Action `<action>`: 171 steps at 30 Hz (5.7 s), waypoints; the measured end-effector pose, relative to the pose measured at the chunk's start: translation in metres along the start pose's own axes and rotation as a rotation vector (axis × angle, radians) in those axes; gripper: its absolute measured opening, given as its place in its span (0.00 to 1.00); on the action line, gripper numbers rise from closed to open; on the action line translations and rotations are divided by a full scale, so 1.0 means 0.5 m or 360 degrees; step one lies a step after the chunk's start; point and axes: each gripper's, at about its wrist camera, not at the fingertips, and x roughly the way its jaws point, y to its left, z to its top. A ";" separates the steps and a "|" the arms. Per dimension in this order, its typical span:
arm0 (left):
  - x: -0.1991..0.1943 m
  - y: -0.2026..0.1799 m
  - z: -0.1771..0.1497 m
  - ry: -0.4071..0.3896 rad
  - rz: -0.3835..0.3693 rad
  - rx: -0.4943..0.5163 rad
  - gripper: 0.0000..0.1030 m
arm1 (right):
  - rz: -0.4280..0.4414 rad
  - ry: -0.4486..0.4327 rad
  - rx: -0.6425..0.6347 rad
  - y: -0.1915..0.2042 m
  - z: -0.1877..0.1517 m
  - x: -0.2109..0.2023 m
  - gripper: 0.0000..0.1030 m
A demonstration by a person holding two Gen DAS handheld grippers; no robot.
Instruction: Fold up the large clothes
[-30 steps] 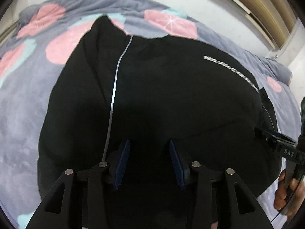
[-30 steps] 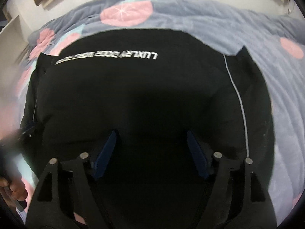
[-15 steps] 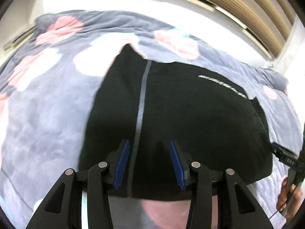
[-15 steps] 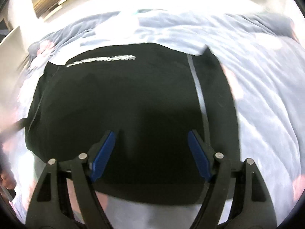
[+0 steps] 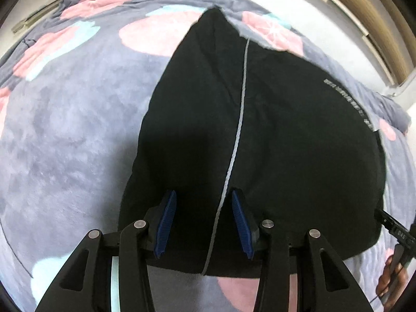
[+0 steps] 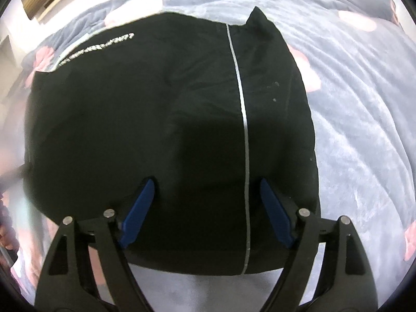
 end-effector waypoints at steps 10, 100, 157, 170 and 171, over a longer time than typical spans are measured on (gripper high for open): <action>-0.086 0.073 0.128 -0.0170 -0.0102 -0.0010 0.51 | 0.0081 -0.0198 0.0191 -0.127 0.075 -0.076 0.81; -0.320 0.318 -0.318 -0.0045 -0.0276 -0.0497 0.40 | 0.0057 0.0118 0.0194 -0.184 -0.256 -0.131 0.78; -0.668 -0.153 -0.386 -0.0395 0.0154 0.0404 0.41 | -0.0143 -0.0244 -0.0170 0.207 -0.287 -0.429 0.82; -0.660 -0.151 -0.410 -0.0368 0.0211 0.0430 0.41 | -0.0147 -0.0205 -0.0171 0.209 -0.314 -0.422 0.82; -0.660 -0.151 -0.411 -0.0367 0.0214 0.0433 0.41 | -0.0147 -0.0201 -0.0169 0.209 -0.316 -0.421 0.82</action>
